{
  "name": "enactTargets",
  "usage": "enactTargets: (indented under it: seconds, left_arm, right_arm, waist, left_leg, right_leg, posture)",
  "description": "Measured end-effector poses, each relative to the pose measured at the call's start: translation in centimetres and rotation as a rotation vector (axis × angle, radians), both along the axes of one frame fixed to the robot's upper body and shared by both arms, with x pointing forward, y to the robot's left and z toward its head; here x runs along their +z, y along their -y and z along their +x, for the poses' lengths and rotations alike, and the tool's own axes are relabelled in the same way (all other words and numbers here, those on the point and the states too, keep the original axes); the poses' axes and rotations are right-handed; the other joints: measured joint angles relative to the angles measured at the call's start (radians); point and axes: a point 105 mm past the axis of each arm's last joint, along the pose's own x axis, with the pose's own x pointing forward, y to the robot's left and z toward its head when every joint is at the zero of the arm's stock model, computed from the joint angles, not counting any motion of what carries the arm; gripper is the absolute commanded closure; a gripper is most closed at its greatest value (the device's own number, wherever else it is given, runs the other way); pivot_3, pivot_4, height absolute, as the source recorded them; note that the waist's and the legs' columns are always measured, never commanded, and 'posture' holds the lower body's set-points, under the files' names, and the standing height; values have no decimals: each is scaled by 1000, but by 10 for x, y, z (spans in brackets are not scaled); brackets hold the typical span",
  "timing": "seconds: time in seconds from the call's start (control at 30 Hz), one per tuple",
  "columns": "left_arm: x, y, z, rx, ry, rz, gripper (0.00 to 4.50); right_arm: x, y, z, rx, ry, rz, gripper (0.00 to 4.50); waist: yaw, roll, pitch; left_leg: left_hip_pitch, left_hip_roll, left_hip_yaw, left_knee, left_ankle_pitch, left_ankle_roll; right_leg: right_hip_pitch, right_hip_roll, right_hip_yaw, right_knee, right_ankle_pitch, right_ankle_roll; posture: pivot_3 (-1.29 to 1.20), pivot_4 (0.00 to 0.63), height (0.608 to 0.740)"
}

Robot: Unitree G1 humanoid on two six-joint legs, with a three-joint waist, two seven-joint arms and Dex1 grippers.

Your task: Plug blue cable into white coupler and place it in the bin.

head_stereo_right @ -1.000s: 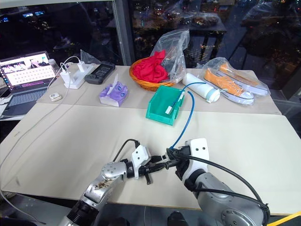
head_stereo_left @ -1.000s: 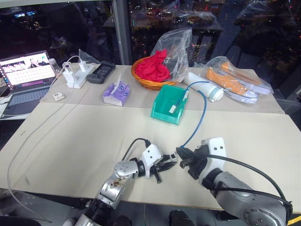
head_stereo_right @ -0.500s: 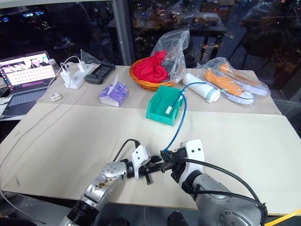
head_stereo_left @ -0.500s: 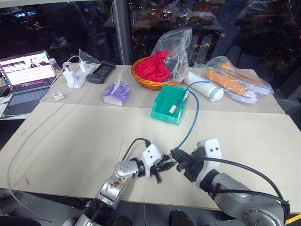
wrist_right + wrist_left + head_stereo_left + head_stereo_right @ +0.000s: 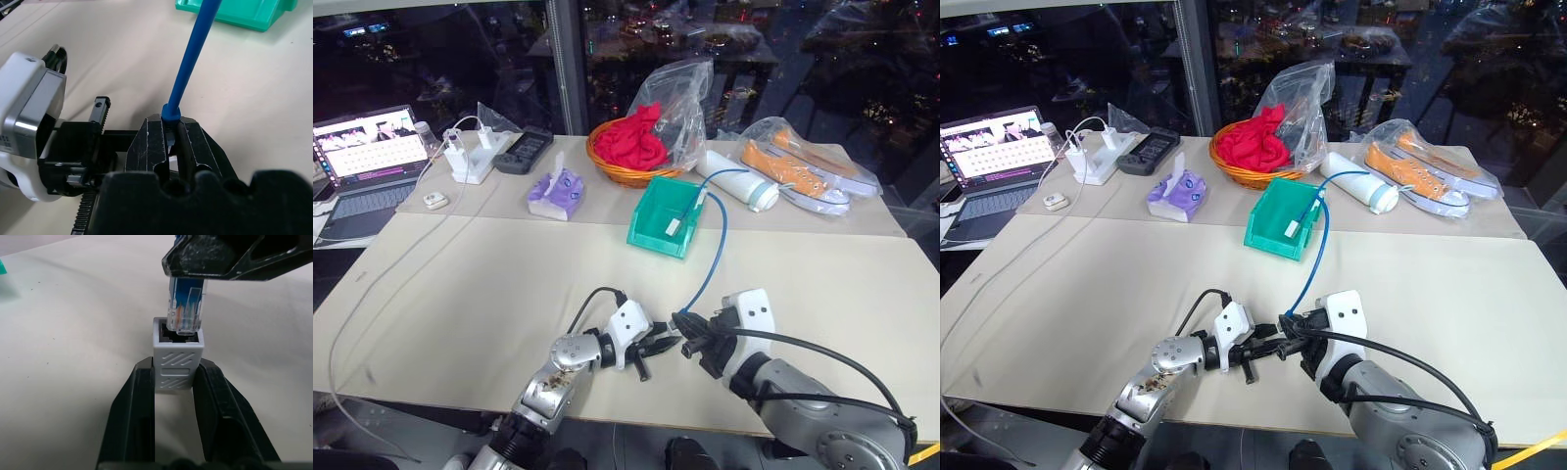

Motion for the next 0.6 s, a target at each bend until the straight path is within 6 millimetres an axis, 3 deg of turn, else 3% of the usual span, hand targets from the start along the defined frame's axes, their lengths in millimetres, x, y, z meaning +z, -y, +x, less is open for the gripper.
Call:
enactTargets:
  seconds: [0.6]
  left_arm:
    - [-1,-1,1,8,-35,0,3875]
  right_arm:
    - [-5,-5,2,84,111,-181,4500]
  waist:
    - [-2,0,-5]
  left_leg:
    - [3,0,0,0,0,1]
  right_leg:
    - [3,0,0,0,-1,0]
  posture:
    - [0,150,723]
